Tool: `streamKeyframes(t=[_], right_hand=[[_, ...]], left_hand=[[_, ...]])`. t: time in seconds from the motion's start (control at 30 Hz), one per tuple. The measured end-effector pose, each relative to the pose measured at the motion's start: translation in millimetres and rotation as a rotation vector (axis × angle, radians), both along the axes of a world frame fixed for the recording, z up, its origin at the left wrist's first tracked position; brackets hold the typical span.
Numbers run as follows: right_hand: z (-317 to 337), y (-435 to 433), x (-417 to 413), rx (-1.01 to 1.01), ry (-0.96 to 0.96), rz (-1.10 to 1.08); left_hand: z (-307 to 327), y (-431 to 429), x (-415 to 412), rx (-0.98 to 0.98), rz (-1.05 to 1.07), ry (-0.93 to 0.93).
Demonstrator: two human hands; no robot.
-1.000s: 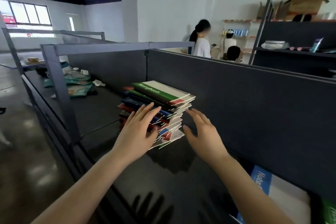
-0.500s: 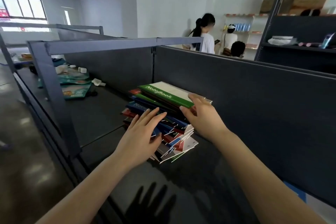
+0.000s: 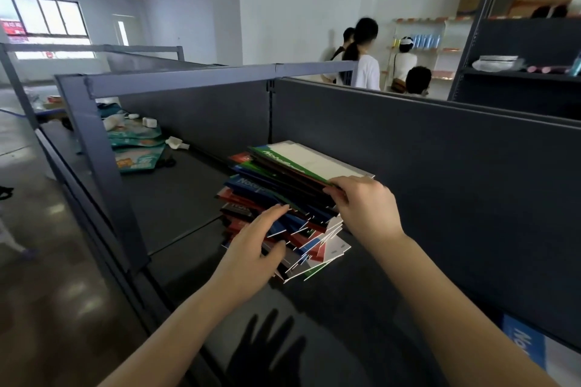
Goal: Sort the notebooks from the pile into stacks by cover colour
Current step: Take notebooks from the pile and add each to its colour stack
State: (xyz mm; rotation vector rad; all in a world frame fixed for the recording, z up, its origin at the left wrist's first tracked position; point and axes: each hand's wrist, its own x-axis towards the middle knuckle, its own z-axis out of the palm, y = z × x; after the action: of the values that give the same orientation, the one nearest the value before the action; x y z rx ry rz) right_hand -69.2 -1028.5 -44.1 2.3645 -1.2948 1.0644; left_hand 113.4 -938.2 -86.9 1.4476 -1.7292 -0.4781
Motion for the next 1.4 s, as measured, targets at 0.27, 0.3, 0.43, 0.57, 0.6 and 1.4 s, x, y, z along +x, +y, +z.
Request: streamKeyframes(t=[0.27, 0.3, 0.43, 0.57, 0.6, 1.4], right_hand=[[-18.0, 59.7, 5.0, -0.213, -0.186, 0.229], [-23.9, 71.8, 5.9, -0.216, -0.200, 0.273], [-47.0, 103.7, 8.3, -0.185, -0.073, 0.389], [-56.5, 104.6, -0.9, -0.033, 0.126, 0.443], [-56.8, 105.1, -3.2, 0.006, 0.174, 0.452], [-16.4, 19.3, 2.0, 0.096, -0.053, -0.013]], left_hand=[[24.0, 8.5, -13.1, 0.115, -0.055, 1.251], [24.3, 10.7, -14.9, 0.117, -0.075, 1.302], [15.0, 23.0, -23.4, 0.062, 0.089, 1.236], [5.7, 39.5, -23.7, 0.041, 0.203, 1.188], [5.6, 44.8, -23.3, 0.033, 0.229, 1.184], [-23.5, 105.9, -5.1, 0.202, 0.298, 0.963]])
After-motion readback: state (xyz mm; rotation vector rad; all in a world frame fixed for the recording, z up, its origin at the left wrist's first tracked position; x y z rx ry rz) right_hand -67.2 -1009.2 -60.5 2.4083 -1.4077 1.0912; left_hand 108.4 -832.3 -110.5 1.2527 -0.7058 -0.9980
